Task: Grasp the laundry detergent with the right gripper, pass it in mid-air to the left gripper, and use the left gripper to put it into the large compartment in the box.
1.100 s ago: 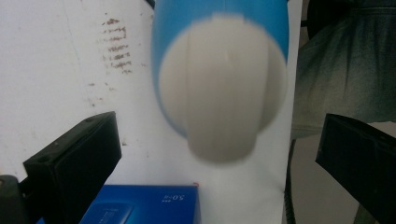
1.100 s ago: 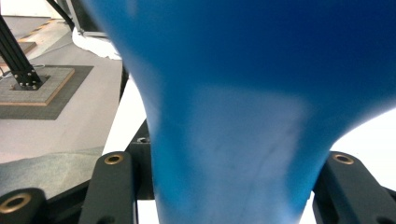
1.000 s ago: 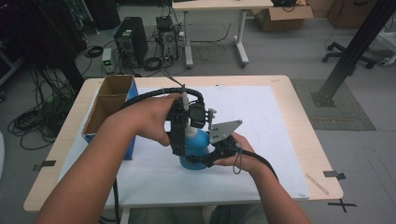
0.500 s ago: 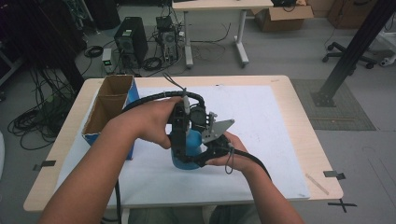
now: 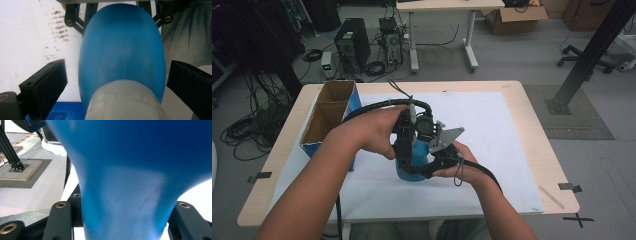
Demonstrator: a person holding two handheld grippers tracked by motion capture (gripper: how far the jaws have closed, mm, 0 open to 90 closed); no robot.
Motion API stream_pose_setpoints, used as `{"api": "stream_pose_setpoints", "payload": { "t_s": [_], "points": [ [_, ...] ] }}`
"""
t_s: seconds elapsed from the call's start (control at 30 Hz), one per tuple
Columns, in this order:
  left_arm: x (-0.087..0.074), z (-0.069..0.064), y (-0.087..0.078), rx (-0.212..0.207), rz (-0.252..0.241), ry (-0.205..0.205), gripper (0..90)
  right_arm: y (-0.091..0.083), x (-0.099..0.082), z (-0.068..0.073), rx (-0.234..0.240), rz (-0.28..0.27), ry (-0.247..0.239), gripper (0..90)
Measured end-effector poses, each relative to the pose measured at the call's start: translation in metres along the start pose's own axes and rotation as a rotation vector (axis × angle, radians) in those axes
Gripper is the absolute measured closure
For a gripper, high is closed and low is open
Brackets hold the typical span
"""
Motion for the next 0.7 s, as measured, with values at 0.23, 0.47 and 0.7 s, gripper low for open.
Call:
{"api": "stream_pose_setpoints", "payload": {
  "t_s": [0.23,0.47,0.7],
  "points": [
    [0.0013,-0.0013,0.0013,-0.008,0.005,0.004,8.4,-0.0009,0.0006,0.0004,-0.003,0.000,0.001,45.0],
    [0.0023,-0.0013,0.0002,-0.007,0.000,0.006,12.9,-0.0014,0.0006,0.0007,-0.004,0.003,-0.002,45.1],
    [0.0027,-0.0020,0.0000,-0.004,-0.004,0.010,16.9,-0.0008,0.0008,0.0016,-0.004,0.006,-0.004,45.0]
  ]
}}
Point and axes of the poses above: each handheld gripper's, and its own axes: y roughly forward along the jaws, x roughly out of its top, z roughly to its left, the point moved 6 cm from there along y, roughly forward along the jaws, and after that the axes turned 13 degrees about -y, right-handed, at the moved point
